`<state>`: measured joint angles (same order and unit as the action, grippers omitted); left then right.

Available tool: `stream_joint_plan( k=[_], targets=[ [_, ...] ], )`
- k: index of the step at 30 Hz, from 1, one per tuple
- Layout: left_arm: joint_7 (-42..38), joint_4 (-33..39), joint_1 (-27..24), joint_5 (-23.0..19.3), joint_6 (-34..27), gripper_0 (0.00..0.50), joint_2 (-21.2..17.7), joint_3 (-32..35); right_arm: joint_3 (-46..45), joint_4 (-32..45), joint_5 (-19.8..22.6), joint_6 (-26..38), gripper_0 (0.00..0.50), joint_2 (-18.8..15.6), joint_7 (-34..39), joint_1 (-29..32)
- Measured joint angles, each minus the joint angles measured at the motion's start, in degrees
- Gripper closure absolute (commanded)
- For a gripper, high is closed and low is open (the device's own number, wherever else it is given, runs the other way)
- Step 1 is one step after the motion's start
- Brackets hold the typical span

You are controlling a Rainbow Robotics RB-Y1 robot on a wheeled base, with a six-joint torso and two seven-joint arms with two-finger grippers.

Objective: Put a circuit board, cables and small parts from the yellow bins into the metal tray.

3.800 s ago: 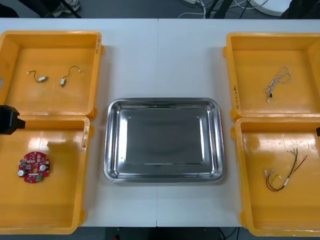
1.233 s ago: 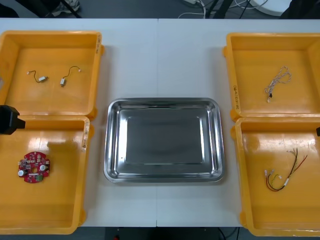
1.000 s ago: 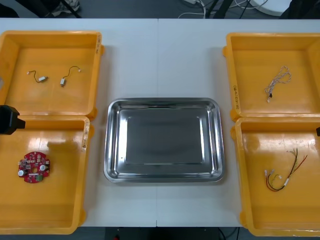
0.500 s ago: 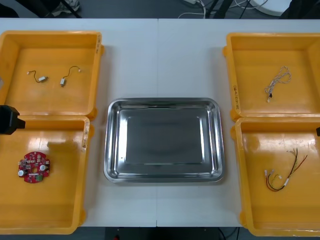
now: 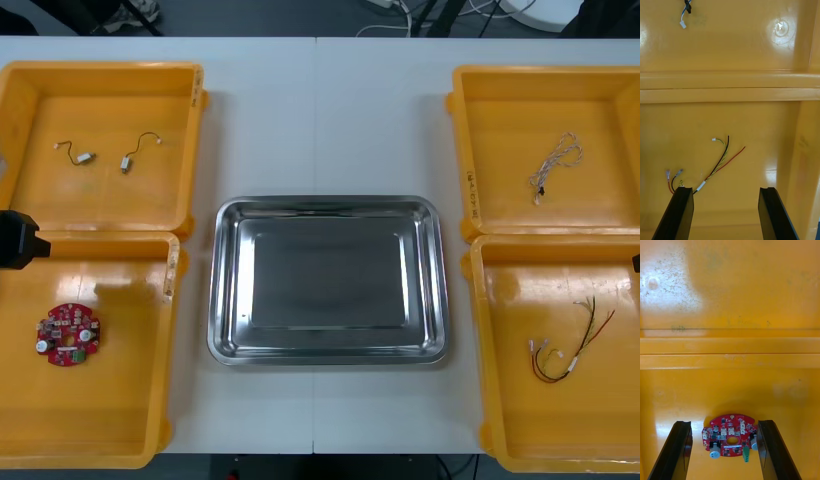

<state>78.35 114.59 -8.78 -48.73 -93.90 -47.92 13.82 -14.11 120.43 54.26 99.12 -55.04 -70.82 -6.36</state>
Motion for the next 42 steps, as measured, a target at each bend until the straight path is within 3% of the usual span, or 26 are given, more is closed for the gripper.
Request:
stream_joint_plan(
  k=[26, 35, 42],
  targets=[
    [0.0, 0.0, 1.4, -0.2, -0.1, 0.0, 0.0, -0.1, -0.4, 1.6, -0.1, 1.0, 0.0, 0.6, 0.0, 0.3],
    [0.0, 0.0, 2.4, -1.0, -1.1, 0.0, 0.0, -0.1, -0.4, 3.7, -2.6, 1.0, 0.0, 3.0, 0.8, 2.9],
    [0.0, 0.0, 2.4, -1.9, -1.3, 0.0, 0.0, 0.0, -0.4, 3.8, -5.2, 1.0, 0.0, 7.1, 2.6, 4.5]
  ],
)
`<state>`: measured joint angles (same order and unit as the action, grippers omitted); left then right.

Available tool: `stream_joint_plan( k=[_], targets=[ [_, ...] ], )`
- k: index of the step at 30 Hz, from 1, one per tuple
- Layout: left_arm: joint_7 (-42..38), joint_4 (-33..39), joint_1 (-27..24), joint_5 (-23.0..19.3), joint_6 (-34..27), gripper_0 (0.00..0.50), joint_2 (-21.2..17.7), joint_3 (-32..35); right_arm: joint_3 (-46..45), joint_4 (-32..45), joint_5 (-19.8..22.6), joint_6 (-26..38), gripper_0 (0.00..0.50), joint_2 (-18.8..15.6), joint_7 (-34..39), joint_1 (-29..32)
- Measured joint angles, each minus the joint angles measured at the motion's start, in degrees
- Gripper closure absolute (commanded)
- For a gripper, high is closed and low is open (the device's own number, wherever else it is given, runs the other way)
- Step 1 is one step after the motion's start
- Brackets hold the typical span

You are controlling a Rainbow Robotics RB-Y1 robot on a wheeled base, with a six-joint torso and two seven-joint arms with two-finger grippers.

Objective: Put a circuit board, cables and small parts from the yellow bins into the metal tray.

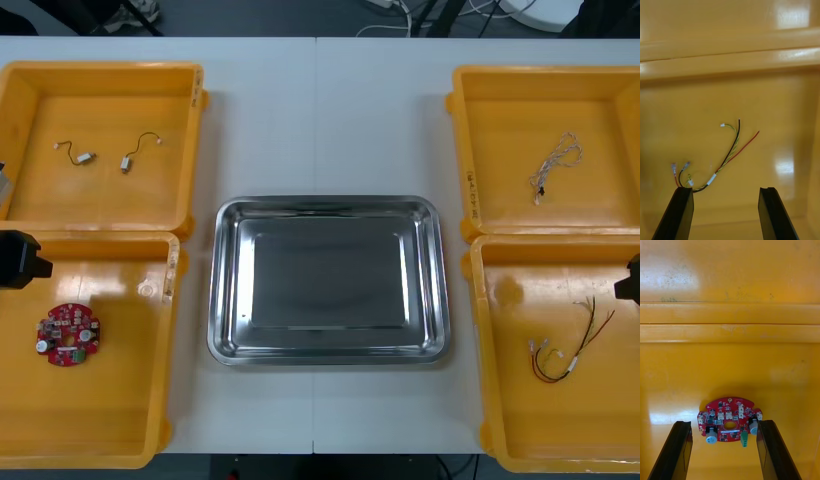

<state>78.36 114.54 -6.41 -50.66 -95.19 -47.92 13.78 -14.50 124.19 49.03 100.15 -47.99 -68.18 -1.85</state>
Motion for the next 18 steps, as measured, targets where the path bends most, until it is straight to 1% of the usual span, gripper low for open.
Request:
stream_joint_plan(
  k=[5, 10, 15, 18],
  targets=[
    [0.0, 0.2, 0.0, -0.1, -1.0, 0.0, 0.0, 0.0, 0.0, 1.0, -0.7, 0.0, 0.0, 1.7, 9.5, 1.4],
    [0.0, 1.4, 0.8, 0.0, -1.3, 0.0, 0.0, 0.0, 0.0, 2.0, -1.9, -0.1, 0.0, 3.2, 10.7, 3.3],
    [0.0, 3.1, 2.5, 0.1, -1.3, 0.0, 0.0, 0.0, -0.1, 2.2, -2.2, -2.1, 0.0, 4.4, 18.0, 5.7],
    [0.0, 3.9, 3.3, 0.4, -1.3, 0.0, 0.0, 0.0, -0.3, 2.2, -2.2, -3.5, 0.0, 4.6, 18.4, 7.2]
  ],
)
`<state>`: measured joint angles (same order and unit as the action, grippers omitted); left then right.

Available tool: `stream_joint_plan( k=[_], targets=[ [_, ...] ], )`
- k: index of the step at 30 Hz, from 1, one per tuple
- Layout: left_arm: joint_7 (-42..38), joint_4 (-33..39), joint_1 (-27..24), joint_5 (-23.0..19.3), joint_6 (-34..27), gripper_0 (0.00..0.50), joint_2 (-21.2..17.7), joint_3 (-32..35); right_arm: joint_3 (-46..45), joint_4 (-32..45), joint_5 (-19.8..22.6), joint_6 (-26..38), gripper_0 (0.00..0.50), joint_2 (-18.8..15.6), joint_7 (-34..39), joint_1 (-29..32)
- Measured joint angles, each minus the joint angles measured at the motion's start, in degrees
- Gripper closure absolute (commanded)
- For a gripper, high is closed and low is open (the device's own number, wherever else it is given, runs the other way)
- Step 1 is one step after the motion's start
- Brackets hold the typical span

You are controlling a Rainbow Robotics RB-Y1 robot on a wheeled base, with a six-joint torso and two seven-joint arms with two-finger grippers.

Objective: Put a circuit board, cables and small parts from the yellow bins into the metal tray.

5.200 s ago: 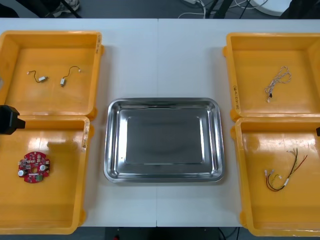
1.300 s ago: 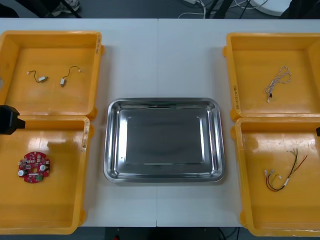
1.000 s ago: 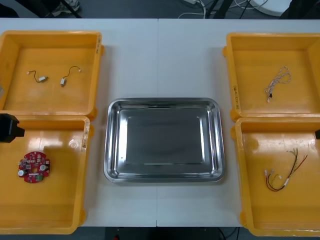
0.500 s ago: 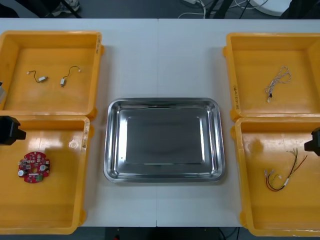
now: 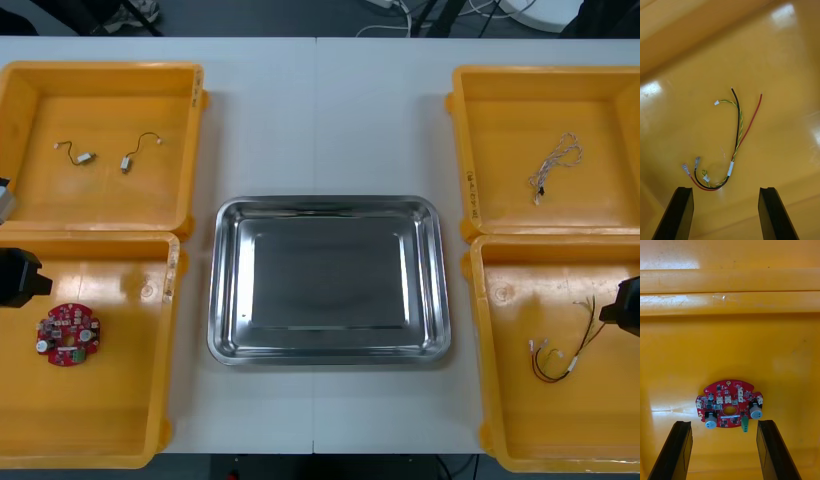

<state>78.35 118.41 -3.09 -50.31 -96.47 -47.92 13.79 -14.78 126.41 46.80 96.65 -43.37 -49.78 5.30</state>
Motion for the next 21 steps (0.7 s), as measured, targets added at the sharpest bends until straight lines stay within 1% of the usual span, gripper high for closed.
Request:
stream_joint_plan(
  k=[3, 7, 18, 21],
  targets=[
    [0.0, 0.3, 0.3, 0.3, 0.0, 0.0, 0.0, 0.0, 0.0, 0.0, -0.9, -0.7, 0.0, 0.9, 1.1, 0.9],
    [0.0, 0.3, 0.5, 1.0, 0.0, 0.0, 0.5, 0.0, 0.0, 0.1, -3.0, -0.8, 0.0, 3.1, 7.3, 1.2],
    [0.0, 0.6, 3.2, 1.7, 3.1, 0.0, 3.7, 0.0, 0.2, 0.1, -9.7, -1.5, 0.0, 8.3, 7.6, 1.6],
    [0.0, 1.1, 4.0, 1.8, 3.6, 0.0, 4.3, 0.0, 0.5, 0.0, -10.3, -3.0, 0.0, 9.1, 7.6, 2.2]
  ],
)
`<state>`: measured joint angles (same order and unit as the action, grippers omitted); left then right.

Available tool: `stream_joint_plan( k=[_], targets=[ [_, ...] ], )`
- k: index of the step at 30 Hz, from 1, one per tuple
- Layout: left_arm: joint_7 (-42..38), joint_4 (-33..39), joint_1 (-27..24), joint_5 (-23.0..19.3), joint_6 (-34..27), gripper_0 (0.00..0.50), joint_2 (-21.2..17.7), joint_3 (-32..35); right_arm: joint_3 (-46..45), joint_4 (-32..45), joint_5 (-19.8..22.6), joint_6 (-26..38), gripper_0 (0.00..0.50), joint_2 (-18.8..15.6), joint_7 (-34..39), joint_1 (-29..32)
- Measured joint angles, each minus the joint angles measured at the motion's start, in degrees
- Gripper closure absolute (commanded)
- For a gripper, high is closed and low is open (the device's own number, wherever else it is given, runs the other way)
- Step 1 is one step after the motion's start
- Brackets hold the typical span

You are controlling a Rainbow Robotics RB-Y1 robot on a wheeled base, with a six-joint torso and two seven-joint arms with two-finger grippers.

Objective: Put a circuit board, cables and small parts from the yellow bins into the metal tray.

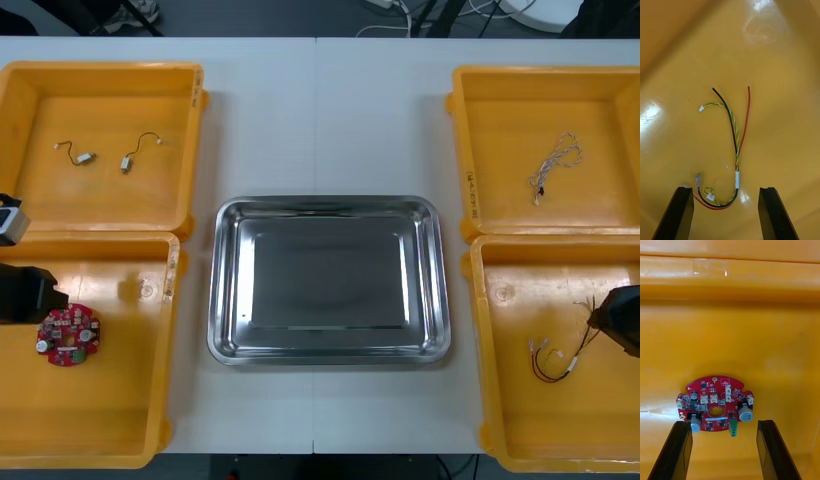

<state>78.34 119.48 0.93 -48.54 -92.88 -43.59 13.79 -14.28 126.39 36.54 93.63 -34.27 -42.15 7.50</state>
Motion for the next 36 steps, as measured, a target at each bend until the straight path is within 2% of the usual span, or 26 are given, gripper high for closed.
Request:
stream_joint_plan(
  k=[7, 15, 22, 36],
  targets=[
    [0.0, 2.1, 2.5, 0.1, 1.2, 0.0, 0.8, 0.0, 0.4, -2.7, 0.0, -2.6, 0.0, 1.8, 0.0, 0.6],
    [0.0, 5.7, 6.6, 0.1, 2.3, 0.0, 0.8, 0.0, 3.9, -7.0, -0.7, -8.4, 0.0, 2.0, 0.0, 0.8],
    [0.0, 6.6, 9.9, 0.2, 4.7, 0.0, 1.0, 0.0, 5.6, -8.8, -0.9, -9.1, 0.0, 2.0, 0.0, 0.9],
    [0.0, 6.9, 10.6, 2.4, 5.5, 0.0, 1.4, -0.5, 7.9, -11.3, -0.9, -10.7, 0.0, 2.1, 0.0, 1.6]
  ],
)
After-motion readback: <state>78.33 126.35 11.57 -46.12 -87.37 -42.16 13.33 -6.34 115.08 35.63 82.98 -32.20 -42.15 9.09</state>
